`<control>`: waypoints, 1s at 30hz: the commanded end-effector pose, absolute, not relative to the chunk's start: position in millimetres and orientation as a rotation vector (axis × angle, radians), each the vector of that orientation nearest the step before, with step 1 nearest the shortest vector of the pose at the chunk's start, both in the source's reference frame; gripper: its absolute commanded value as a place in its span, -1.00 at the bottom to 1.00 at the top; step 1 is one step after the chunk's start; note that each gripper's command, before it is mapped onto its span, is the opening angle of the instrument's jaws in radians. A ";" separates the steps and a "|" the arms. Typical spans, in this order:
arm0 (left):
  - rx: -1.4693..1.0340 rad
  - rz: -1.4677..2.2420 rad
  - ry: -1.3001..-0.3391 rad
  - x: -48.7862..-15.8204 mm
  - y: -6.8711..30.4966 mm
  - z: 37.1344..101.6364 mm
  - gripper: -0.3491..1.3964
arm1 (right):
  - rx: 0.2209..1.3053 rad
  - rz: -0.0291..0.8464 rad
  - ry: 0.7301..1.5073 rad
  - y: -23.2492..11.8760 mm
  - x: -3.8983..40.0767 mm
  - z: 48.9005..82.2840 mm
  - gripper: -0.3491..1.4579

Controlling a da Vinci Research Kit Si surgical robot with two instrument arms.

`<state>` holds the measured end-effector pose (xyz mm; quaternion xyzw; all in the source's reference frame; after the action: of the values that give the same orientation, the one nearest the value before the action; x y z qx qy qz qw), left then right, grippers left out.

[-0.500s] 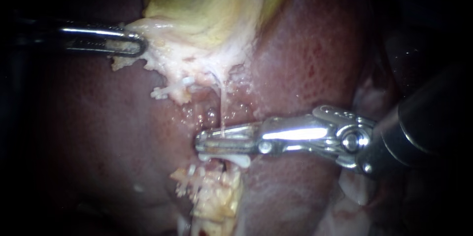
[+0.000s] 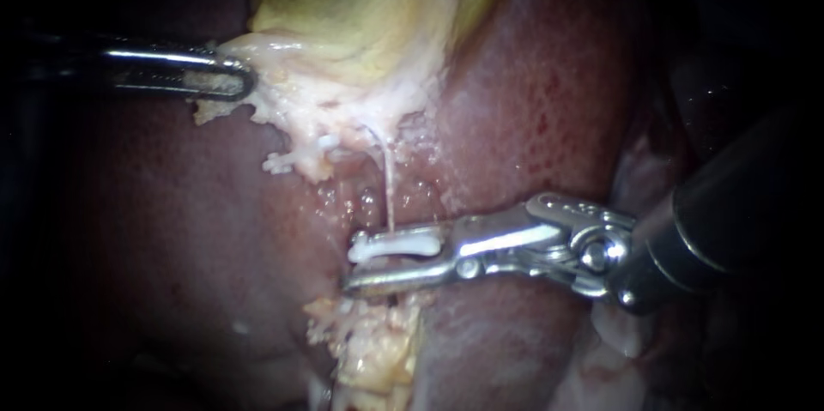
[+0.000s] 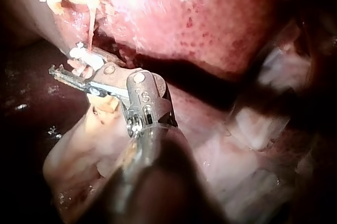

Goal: Going back second clip right tube

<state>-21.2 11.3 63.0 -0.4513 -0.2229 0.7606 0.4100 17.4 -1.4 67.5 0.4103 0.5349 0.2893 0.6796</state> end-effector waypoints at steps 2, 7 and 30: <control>-1.136 1.915 -0.561 -21.2 11.2 62.9 -1.00 | 0.890 0.645 1.210 -1.6 17.6 68.5 -0.12; -1.136 1.915 -0.560 -21.4 11.2 62.7 -1.00 | 0.802 0.682 1.225 -1.2 17.7 70.6 -0.07; -1.136 1.915 -0.560 -21.1 10.9 62.5 -1.00 | 0.673 0.651 1.203 0.0 13.0 71.7 -0.06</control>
<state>-21.0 10.9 62.5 -0.4509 -0.2220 0.7606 0.4109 12.4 0.0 71.5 0.2963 0.5452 0.2797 0.7326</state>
